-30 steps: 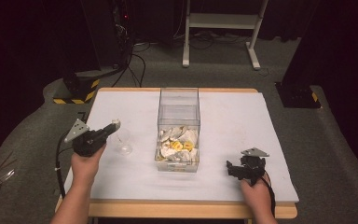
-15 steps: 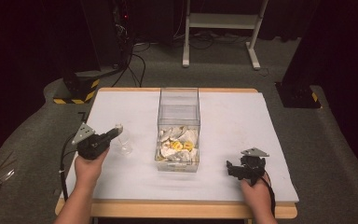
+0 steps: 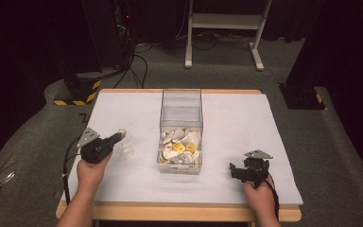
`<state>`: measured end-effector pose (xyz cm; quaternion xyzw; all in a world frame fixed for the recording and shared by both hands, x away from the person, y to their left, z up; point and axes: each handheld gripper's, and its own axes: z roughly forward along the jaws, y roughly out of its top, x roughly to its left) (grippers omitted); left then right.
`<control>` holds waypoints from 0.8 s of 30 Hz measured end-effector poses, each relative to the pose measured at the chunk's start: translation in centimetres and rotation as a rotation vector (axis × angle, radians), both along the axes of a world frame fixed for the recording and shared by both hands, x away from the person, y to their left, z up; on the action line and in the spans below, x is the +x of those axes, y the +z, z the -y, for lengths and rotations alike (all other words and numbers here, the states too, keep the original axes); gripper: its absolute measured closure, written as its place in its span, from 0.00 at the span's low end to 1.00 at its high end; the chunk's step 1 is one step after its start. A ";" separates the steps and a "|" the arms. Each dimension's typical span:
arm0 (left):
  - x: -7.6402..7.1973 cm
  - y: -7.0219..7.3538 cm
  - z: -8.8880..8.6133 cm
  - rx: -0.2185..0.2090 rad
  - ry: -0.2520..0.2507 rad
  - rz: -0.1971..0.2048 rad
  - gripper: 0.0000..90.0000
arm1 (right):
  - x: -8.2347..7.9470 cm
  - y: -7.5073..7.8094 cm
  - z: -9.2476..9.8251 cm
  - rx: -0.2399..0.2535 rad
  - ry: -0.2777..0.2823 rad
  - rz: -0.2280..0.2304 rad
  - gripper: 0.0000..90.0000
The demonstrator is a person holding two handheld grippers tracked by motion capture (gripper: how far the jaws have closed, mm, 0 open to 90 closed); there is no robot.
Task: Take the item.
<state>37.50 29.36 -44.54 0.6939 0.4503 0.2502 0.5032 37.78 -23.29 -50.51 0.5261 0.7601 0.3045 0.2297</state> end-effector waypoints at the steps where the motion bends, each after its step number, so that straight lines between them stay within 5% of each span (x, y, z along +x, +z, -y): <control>1: 0.0 0.0 0.0 0.001 0.001 -0.004 0.98 | 0.0 0.0 0.0 -0.001 0.000 0.000 0.10; 6: 0.1 -0.1 -0.2 -0.003 0.010 -0.002 0.94 | 0.0 0.0 0.0 -0.001 0.001 0.000 0.10; 16: -0.4 0.7 0.3 0.064 0.035 0.015 0.59 | 0.0 0.0 0.0 -0.002 0.001 0.001 0.10; 24: -1.2 0.7 -0.5 0.031 0.032 0.004 0.31 | 0.0 0.0 0.0 -0.001 0.000 0.000 0.10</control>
